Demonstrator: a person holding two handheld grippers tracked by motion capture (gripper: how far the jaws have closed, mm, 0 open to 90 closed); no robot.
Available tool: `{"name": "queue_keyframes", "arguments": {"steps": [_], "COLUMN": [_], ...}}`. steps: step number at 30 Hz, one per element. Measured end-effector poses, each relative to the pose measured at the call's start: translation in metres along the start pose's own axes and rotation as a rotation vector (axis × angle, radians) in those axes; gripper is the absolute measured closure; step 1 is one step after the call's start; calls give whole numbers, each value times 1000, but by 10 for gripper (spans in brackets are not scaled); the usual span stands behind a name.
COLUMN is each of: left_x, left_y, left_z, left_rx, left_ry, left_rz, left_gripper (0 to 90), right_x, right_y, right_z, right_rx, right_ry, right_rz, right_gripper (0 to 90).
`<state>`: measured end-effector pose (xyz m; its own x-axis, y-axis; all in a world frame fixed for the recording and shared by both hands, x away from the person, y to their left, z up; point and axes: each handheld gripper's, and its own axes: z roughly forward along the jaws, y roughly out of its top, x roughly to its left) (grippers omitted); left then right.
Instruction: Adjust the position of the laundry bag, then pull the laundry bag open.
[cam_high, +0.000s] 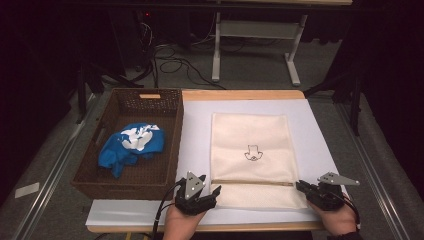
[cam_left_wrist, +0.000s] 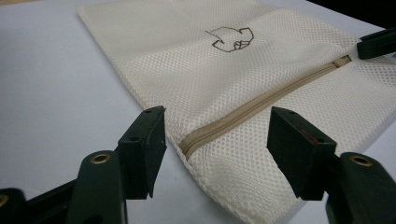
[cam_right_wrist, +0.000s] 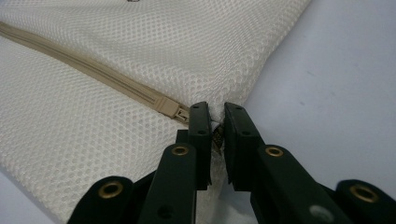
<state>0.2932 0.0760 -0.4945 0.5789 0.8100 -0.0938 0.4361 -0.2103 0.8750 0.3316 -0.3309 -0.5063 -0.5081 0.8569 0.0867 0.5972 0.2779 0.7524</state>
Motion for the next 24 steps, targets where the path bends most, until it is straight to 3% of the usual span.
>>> {"name": "queue_keyframes", "arguments": {"steps": [6, 12, 15, 20, 24], "left_x": [0, 2, 3, -2, -5], "left_y": [2, 0, 1, 5, 6], "left_z": [0, 1, 0, -1, -2], "left_rx": [-15, -15, -14, -29, -46], "left_ry": [12, 2, -1, -2, -21], "left_rz": [-17, -41, -44, -45, -69], "left_gripper": [355, 364, 365, 366, 366], "right_x": [5, 8, 9, 10, 9], "right_y": [0, 2, 4, 6, 7], "right_z": [-2, -9, -14, -20, -23], "right_rx": [-36, -84, -121, -183, -212], "right_ry": [-13, -11, -13, 0, 18], "right_rz": [-12, 26, 9, 3, 6], "right_gripper": [839, 841, 842, 842, 843]}}
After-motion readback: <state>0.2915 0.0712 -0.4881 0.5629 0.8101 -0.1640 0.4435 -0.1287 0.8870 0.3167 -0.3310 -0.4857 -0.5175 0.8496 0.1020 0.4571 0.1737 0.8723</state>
